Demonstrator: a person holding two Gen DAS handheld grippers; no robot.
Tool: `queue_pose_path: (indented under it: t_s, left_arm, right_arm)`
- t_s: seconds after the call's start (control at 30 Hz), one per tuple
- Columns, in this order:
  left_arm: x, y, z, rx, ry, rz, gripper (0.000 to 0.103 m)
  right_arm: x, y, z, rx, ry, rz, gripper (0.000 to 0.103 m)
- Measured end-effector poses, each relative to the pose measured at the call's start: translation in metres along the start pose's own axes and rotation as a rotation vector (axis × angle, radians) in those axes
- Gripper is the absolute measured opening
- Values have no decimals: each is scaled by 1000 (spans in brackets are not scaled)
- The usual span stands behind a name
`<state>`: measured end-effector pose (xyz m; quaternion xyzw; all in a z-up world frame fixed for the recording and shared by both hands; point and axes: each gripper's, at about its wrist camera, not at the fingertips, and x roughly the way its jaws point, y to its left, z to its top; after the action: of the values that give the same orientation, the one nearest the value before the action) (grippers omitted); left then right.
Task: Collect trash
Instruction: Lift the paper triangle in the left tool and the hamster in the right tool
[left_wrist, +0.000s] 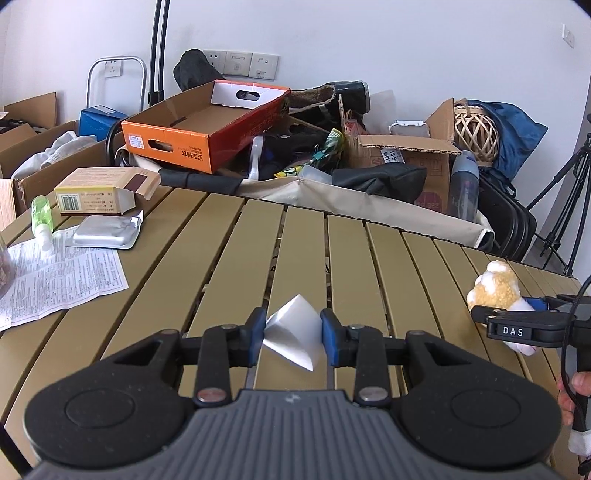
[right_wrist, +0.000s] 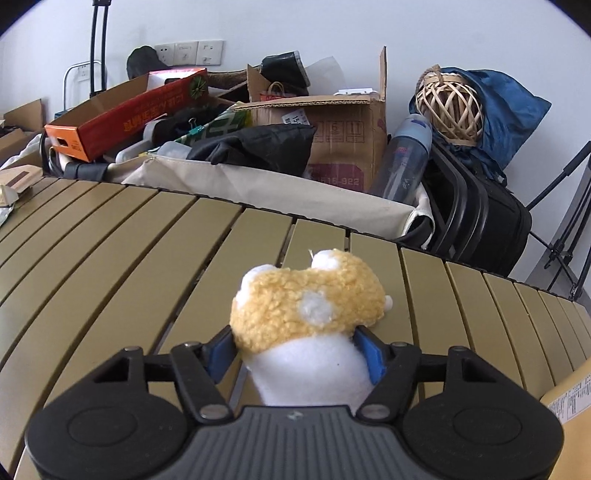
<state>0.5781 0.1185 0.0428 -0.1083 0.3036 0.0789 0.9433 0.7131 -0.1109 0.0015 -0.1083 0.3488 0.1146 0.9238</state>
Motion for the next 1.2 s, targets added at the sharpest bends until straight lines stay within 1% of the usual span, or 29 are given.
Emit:
queue_pose_path:
  t_s: [0.27, 0.53, 0.83, 1.2]
  left_arm:
    - [-19, -2, 0, 3, -19, -1, 33]
    - [-56, -7, -6, 15, -38, -6, 33]
    - [-115, -13, -15, 26, -59, -16, 33]
    - [-197, -15, -37, 28, -102, -34, 33]
  right_arm:
    - [-28, 3, -11, 30, -55, 11, 63]
    - [-74, 7, -24, 80, -98, 36, 63]
    - [-142, 12, -43, 119, -146, 75, 63]
    - [-225, 21, -76, 154, -198, 112, 63]
